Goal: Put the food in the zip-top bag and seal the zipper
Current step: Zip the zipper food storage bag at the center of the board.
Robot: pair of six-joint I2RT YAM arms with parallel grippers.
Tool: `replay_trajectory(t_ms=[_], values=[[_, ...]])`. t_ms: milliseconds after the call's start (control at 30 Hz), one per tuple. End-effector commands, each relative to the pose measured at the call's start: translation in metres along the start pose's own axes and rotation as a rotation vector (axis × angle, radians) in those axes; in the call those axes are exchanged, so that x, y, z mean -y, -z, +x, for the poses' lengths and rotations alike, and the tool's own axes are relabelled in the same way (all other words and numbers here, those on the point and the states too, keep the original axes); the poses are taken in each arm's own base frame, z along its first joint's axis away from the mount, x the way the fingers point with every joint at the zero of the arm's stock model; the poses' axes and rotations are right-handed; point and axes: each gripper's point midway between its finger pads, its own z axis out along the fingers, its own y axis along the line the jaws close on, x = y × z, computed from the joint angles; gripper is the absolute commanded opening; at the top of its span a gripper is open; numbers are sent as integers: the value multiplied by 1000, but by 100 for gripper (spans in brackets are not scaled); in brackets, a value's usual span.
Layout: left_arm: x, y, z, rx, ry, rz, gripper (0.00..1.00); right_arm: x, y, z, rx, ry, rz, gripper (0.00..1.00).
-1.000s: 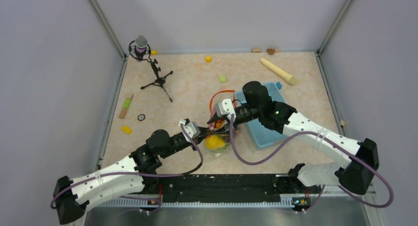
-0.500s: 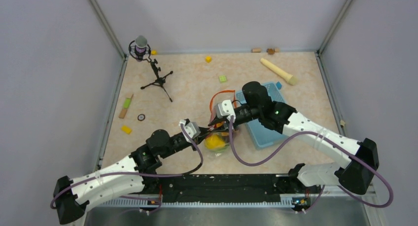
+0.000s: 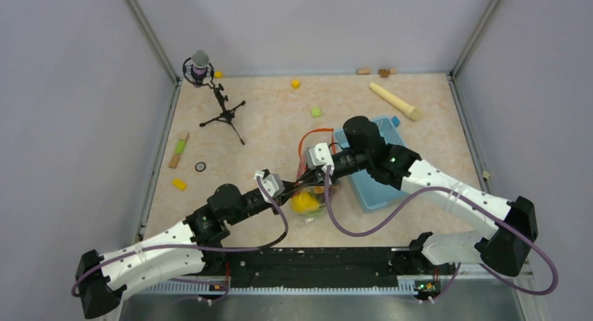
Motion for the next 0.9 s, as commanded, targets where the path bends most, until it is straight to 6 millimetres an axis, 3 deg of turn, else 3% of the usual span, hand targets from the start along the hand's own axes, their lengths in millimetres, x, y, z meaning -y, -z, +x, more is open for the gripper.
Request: replay_trajectory(t_ms=[0, 367, 867], values=[[1, 1, -29, 83, -23, 18, 0, 7, -1, -11, 0, 45, 10, 0], [17, 18, -37, 144, -41, 98, 0, 27, 9, 13, -184, 34, 81, 0], [8, 34, -41, 198, -41, 31, 0, 35, 16, 22, -267, 4, 116, 0]])
